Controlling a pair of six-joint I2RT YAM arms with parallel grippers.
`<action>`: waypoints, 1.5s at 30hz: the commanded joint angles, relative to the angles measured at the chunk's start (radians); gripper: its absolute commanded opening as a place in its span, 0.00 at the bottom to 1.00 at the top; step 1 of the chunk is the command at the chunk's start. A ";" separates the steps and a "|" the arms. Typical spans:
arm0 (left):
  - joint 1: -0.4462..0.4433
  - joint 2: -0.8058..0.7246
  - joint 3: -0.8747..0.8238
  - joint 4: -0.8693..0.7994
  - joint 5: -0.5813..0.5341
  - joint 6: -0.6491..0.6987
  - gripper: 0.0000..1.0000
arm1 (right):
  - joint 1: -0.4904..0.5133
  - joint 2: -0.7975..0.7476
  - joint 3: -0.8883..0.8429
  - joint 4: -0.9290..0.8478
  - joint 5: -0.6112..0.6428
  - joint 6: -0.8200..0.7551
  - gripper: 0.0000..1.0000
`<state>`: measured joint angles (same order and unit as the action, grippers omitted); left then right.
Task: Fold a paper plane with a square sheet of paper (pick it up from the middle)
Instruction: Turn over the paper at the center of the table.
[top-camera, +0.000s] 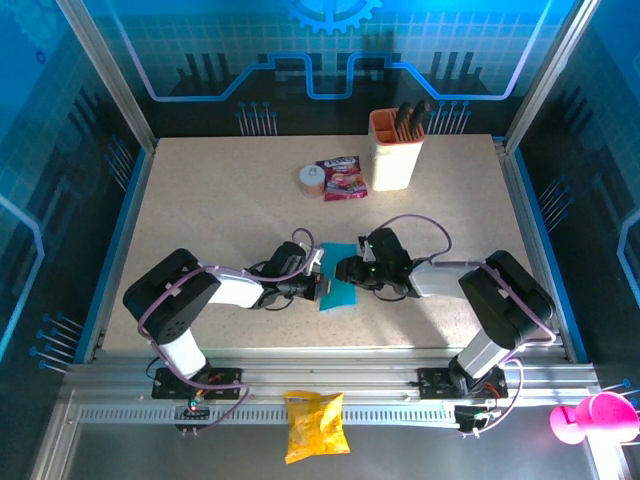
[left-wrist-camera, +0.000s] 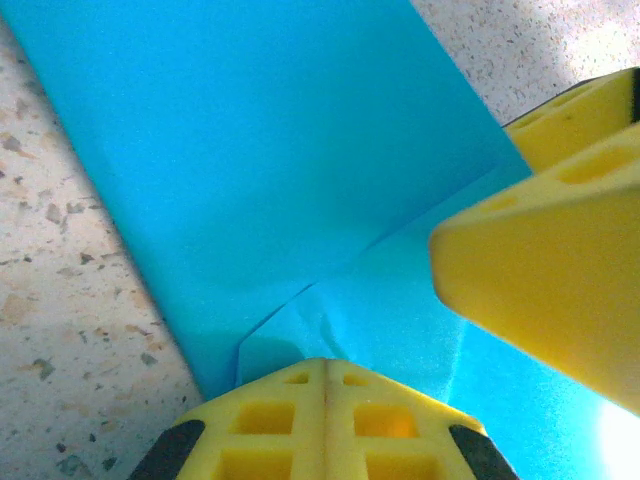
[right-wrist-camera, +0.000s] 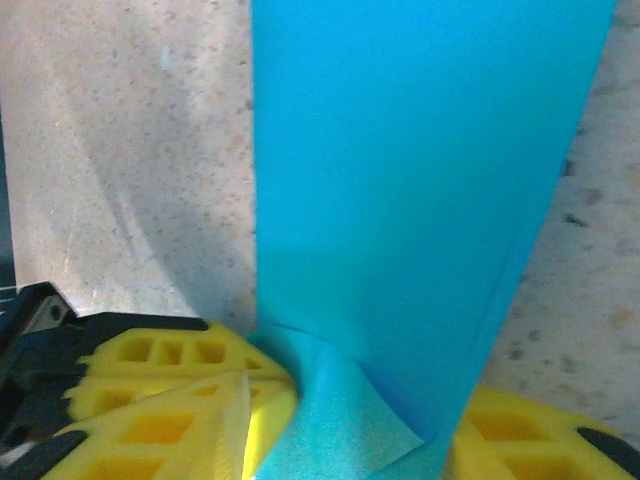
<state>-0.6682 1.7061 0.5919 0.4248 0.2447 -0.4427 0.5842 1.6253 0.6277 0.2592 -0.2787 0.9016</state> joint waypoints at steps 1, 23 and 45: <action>0.007 0.018 -0.035 -0.090 0.001 0.001 0.00 | -0.021 0.025 -0.026 0.063 -0.033 0.006 0.45; 0.082 -0.236 -0.118 -0.037 -0.064 -0.213 0.30 | -0.050 -0.214 -0.053 -0.124 0.023 -0.018 0.00; 0.219 -0.809 -0.009 -0.776 -0.240 -0.190 0.53 | 0.312 -0.028 0.563 -1.262 1.105 -0.164 0.00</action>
<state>-0.4675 0.9264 0.5667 -0.2588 0.0143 -0.6487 0.8509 1.5211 1.1561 -0.8474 0.6662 0.6647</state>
